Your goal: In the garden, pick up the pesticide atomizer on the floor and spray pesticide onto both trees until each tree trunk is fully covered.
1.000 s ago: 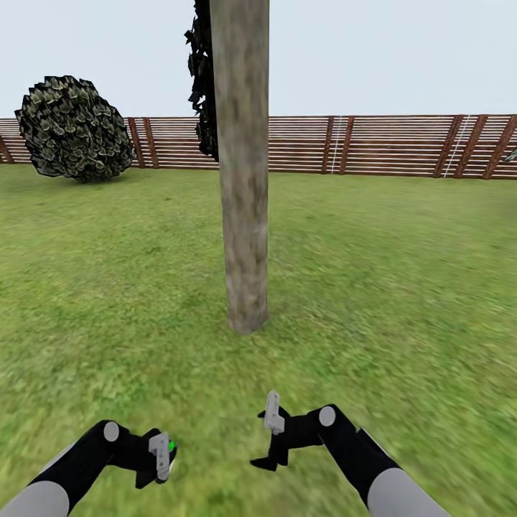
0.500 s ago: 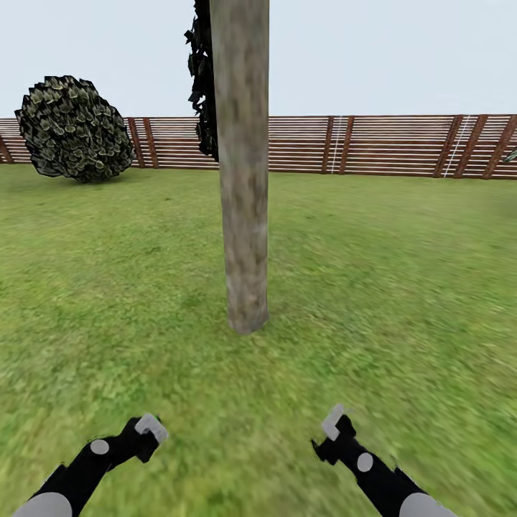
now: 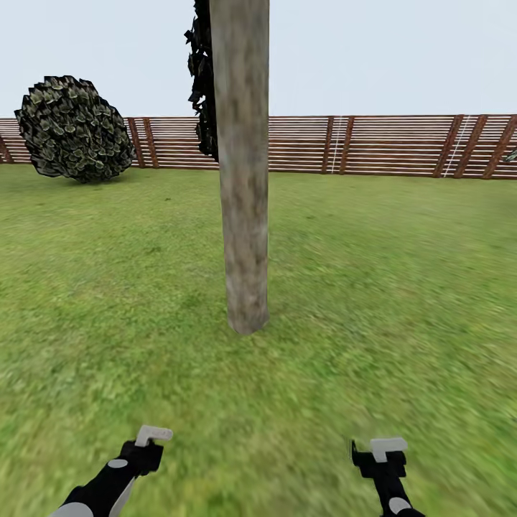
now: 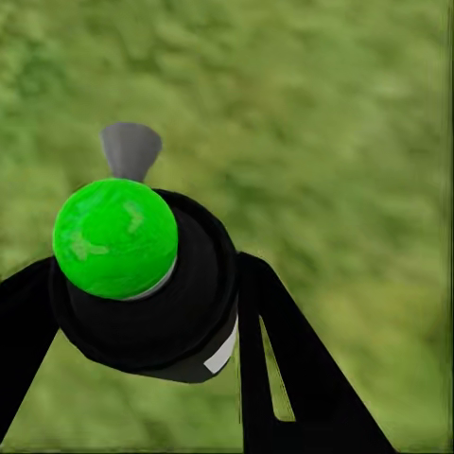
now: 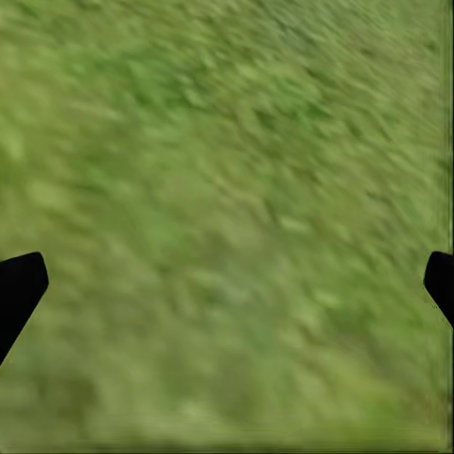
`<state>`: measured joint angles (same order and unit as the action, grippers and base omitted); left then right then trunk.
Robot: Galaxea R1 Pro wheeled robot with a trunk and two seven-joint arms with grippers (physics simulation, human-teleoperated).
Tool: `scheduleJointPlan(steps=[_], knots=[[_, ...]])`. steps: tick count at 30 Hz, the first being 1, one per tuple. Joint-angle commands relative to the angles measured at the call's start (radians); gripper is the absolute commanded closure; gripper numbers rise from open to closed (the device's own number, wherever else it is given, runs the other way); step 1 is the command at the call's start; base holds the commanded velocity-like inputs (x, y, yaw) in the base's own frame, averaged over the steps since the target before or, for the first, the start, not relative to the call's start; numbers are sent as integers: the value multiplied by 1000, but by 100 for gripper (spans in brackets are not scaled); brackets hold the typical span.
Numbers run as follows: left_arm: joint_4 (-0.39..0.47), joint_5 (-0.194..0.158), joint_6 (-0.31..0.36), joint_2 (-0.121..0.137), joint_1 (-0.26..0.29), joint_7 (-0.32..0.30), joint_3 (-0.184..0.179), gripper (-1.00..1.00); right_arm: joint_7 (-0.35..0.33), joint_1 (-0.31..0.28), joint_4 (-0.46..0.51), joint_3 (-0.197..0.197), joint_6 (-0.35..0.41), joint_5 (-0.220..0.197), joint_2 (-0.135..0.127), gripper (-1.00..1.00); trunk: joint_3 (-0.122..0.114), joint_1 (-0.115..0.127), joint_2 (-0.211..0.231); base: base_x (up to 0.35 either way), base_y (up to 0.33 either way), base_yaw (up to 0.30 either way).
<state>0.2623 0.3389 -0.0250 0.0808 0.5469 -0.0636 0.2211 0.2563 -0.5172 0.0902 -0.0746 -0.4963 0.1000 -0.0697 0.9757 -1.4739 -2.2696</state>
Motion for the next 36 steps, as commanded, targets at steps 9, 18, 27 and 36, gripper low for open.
scheduleJointPlan(steps=[9,18,27,36], knots=[[7,8,78,-15,1,-2,9,100,11,46,-1,-8,-68,4,-4,-100,1,0,0,272,-91,0],[19,7,170,-34,14,-2,13,100,10,58,0,-8,-91,3,1,-100,1,0,0,218,-218,0],[20,6,171,-35,17,-2,14,100,11,58,0,-7,-91,3,0,-100,1,0,0,292,-73,-210],[20,5,165,-35,16,-3,16,100,11,58,0,-7,-91,3,1,-100,1,0,0,202,125,-273]])
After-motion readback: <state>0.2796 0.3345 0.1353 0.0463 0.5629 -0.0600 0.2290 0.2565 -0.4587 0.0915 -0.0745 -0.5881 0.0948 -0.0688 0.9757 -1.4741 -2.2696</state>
